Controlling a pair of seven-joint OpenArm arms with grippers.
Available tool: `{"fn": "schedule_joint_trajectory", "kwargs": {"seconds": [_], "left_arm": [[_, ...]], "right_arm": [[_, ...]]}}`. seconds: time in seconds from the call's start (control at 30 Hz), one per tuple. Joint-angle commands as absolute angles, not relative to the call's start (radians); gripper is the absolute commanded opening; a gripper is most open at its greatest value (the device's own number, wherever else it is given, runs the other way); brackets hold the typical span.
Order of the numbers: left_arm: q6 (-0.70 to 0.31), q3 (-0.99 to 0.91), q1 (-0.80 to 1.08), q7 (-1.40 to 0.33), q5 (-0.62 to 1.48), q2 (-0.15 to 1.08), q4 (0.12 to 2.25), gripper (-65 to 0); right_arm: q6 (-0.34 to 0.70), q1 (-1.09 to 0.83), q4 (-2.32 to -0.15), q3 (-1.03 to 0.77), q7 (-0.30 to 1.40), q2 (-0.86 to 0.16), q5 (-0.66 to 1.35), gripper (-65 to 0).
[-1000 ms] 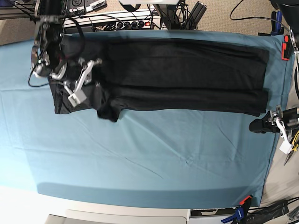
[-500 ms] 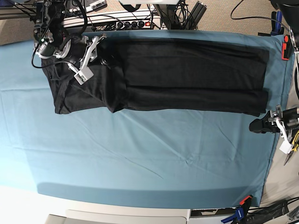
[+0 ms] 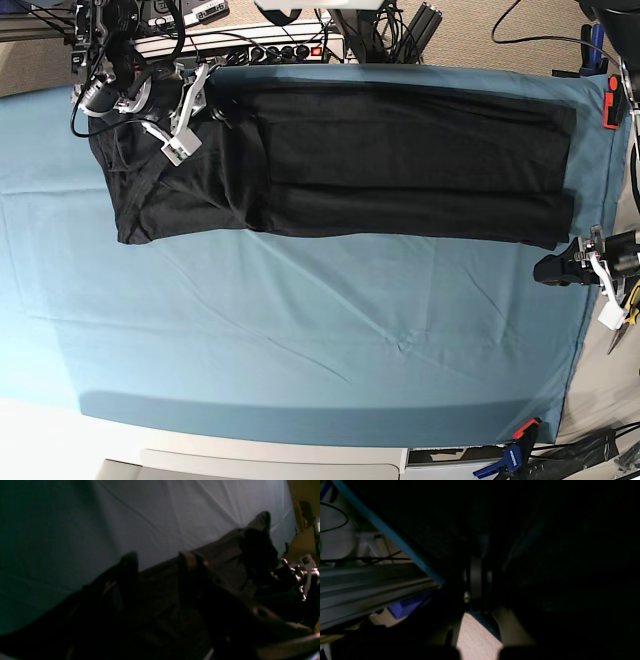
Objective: Fold the T-shirt properly
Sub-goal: 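Fold the held shirt end inward over the body with the right gripper, then reach the left gripper to the other end of the folded shirt and grasp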
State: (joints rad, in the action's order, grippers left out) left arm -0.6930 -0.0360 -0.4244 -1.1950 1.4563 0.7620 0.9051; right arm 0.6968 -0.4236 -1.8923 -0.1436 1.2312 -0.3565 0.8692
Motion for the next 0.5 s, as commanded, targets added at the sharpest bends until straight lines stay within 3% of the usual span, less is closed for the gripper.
{"fn": "schedule_joint_trajectory", "kwargs": {"seconds": [0.0,0.2,0.33,0.37,0.47], "left_arm": [[-0.698,-0.045,-0.448,-1.177,1.484,0.787,0.918,-37.5],[-0.698,-0.044,-0.448,-1.177,1.484,0.787,0.918,-37.5],[-0.698,-0.044,-0.442,-1.139,1.446,0.788,0.918,-37.5],[-0.698,-0.044,-0.442,-1.135,1.437,0.788,0.918,-37.4],[-0.698,-0.044,-0.443,-1.122,1.422,0.79,0.918,-37.5]], "right_arm": [[0.698,-0.421,-1.91,-0.15,1.23,-0.369,0.885,-65.0],[0.698,-0.421,-1.911,-0.15,1.214,-0.368,0.889,-65.0],[0.698,-0.422,-1.911,-0.151,1.191,-0.368,0.894,-33.3],[0.698,-0.422,-1.911,-0.152,1.175,-0.368,0.894,-30.5],[0.698,-0.421,-1.914,-0.153,1.127,-0.368,0.894,-30.2]]}}
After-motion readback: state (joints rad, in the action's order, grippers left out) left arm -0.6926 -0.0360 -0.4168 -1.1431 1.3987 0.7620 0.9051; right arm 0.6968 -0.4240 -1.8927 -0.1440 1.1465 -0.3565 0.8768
